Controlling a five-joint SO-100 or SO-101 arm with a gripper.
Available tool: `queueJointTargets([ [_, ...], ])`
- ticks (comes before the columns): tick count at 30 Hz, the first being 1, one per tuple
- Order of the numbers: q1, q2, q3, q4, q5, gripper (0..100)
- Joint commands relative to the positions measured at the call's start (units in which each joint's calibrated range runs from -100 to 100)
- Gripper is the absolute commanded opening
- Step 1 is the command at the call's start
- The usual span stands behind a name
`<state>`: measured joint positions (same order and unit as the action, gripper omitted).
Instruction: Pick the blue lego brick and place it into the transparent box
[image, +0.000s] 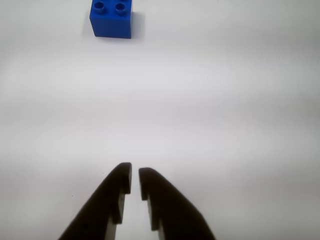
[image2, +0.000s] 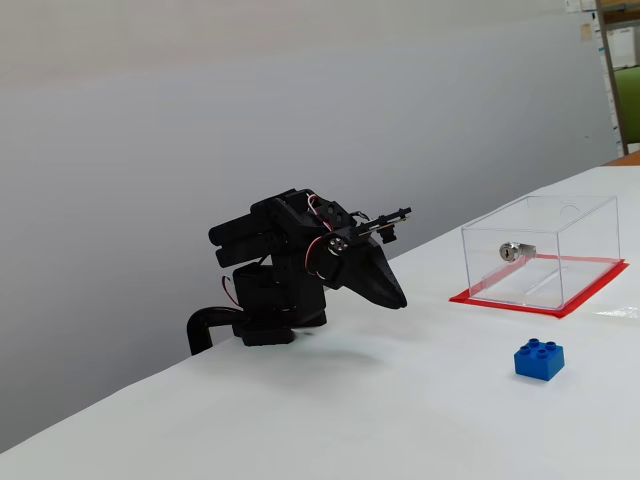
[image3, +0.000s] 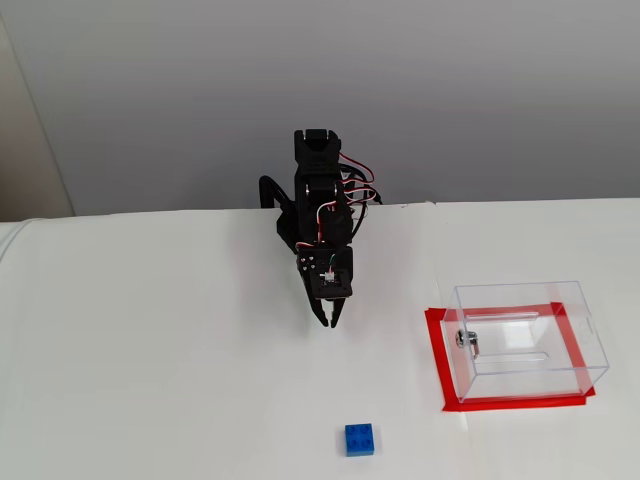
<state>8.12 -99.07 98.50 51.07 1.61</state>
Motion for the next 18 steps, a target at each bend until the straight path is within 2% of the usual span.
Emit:
queueJointTargets([
  [1,-0.1,-0.7,1.0,-0.4,-0.2,2],
  [18,0.3,-0.7,1.0,-0.4,-0.4,2],
])
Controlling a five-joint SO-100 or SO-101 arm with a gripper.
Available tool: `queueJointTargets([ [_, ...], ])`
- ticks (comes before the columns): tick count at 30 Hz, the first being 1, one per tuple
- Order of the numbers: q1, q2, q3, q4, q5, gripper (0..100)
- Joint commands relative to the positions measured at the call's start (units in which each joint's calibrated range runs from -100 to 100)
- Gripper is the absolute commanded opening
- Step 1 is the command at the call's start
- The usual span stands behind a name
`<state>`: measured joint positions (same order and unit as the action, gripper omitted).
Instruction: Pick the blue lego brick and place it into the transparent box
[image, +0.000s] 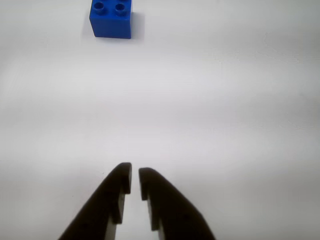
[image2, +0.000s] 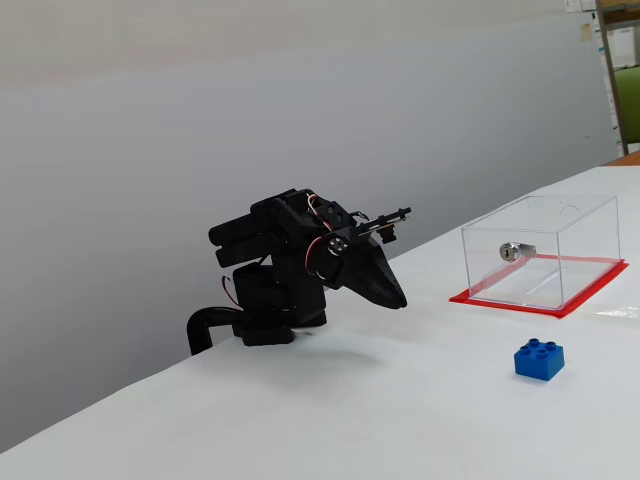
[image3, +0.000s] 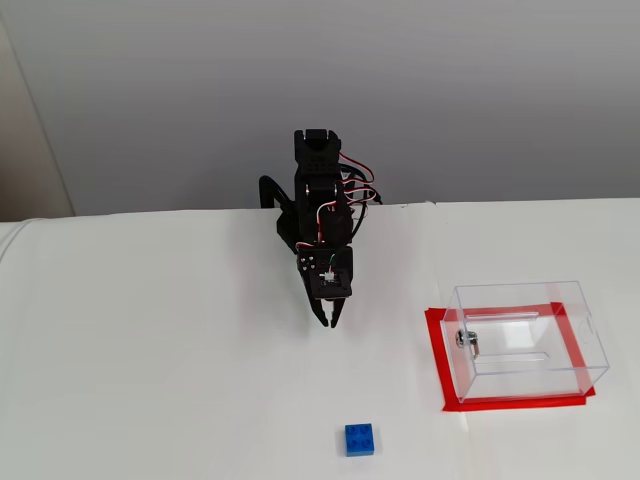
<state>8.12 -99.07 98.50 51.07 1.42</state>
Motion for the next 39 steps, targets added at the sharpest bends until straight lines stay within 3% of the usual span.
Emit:
queueJointTargets([
  [1,0.3,-0.7,1.0,-0.4,-0.2,2],
  [22,-0.5,-0.6,1.0,-0.6,0.1,2],
  [29,-7.6,-0.4,0.8,-0.7,-0.4,2],
  [39,-9.4,8.7,-11.3,-0.6,-0.4,2],
])
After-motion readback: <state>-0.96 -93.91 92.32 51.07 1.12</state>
